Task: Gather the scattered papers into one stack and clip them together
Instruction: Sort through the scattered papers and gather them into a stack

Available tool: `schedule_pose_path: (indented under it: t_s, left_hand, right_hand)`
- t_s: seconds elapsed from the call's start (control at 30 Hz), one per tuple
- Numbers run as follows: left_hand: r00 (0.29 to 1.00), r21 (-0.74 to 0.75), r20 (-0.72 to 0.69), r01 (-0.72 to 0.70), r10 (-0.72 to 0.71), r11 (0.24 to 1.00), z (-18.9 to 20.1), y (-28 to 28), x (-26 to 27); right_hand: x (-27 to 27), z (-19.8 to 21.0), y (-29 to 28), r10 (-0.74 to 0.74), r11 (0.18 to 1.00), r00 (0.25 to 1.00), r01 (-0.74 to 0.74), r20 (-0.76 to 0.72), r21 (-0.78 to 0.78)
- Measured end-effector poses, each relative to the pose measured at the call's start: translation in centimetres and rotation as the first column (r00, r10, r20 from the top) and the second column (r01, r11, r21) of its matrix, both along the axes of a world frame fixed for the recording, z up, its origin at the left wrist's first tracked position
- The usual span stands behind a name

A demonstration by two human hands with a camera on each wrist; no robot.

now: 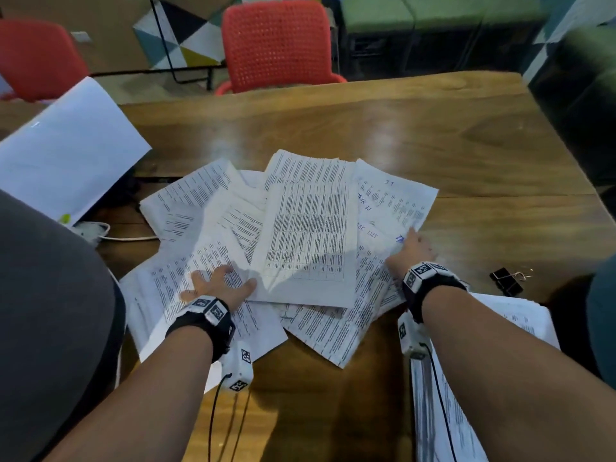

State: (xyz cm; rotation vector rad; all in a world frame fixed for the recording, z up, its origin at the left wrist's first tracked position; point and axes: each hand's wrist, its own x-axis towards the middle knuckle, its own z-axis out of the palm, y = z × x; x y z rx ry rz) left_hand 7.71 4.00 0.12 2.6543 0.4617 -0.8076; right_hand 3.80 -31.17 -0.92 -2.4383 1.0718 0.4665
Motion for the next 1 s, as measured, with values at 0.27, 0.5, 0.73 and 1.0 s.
schedule_pose_path:
  t_s: [0.27,0.5,0.73,1.0]
  left_hand:
    - [1.0,-0.088,0.008,0.004,-0.004,0.996,0.1,0.9,-1.3]
    - [0.998,-0.017,0.063,0.032,-0.031,0.999,-0.6,1.6,-5.1]
    - [0.998,-0.026,0.056,0.041,-0.039,0.999,-0.7,1.6,-8.1]
    - [0.996,0.037,-0.042,0.084,-0.083,0.996,0.2,0.5,-10.9]
  right_hand:
    - [-0.6,0.1,5.2,0.339,0.94,0.937,-0.341,0.084,0.007]
    - [-2.5,0.7,6.7,0.417,0.909,0.909,-0.416,0.003,-0.034]
    - [-4.1,1.6,5.8,0.306,0.951,0.952,-0.307,-0.029,-0.037]
    - [-5.0,2.9,7.2,0.024,0.923,0.975,-0.105,0.219,0.37]
